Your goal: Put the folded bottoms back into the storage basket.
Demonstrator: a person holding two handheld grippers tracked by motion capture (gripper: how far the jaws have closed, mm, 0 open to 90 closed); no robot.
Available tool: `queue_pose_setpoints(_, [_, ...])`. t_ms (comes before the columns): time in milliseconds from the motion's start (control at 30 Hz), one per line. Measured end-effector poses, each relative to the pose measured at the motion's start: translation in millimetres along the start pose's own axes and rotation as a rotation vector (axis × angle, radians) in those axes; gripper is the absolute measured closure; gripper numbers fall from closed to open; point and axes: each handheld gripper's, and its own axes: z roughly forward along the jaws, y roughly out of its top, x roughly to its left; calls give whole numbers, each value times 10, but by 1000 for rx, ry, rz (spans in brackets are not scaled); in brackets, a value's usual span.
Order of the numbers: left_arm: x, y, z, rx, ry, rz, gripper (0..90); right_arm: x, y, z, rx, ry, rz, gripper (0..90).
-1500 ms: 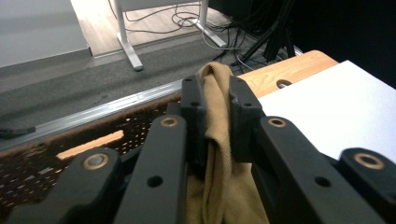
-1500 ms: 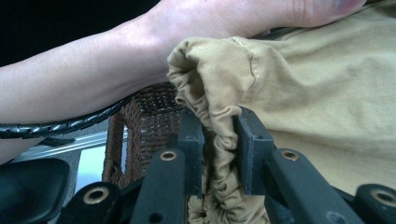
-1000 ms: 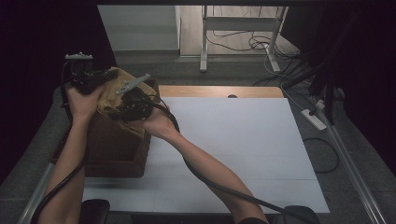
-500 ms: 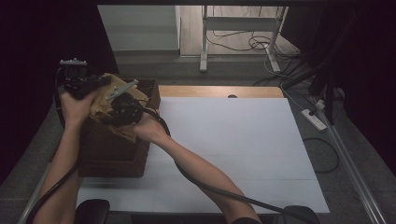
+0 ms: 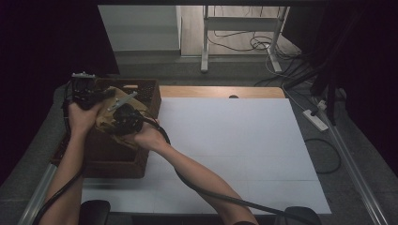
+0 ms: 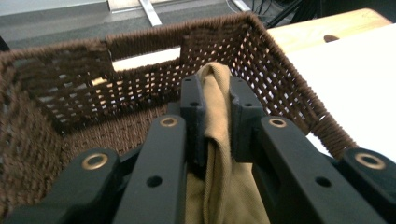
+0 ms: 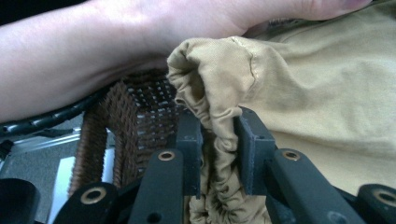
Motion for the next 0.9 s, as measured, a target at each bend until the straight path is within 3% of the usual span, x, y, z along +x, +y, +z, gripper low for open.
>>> queue_pose_setpoints(300, [-64,-69,199,56,2,31,772,-20,-144,133,53,-25,16,730])
queue_pose_setpoints(400, [-90,-64,231,76,17,50,739,-13,-166,171,73,-32,11,662])
queue_pose_setpoints(433, [-105,-59,236,83,42,58,712,-7,-166,180,84,-34,9,622])
queue_pose_setpoints(533, [-111,-44,228,76,87,68,486,3,-153,202,80,-22,16,414])
queue_pose_setpoints(600, [-99,-40,221,75,95,66,365,4,-133,189,55,-37,28,350])
queue_pose_setpoints(733, [-78,-53,194,65,104,45,219,-27,-112,146,33,-27,64,292])
queue_pose_setpoints(800, [-60,-63,190,72,87,20,152,-49,-115,122,29,-16,82,264])
queue_pose_setpoints(900, [-33,-103,195,93,14,-49,124,-71,-131,97,38,1,86,236])
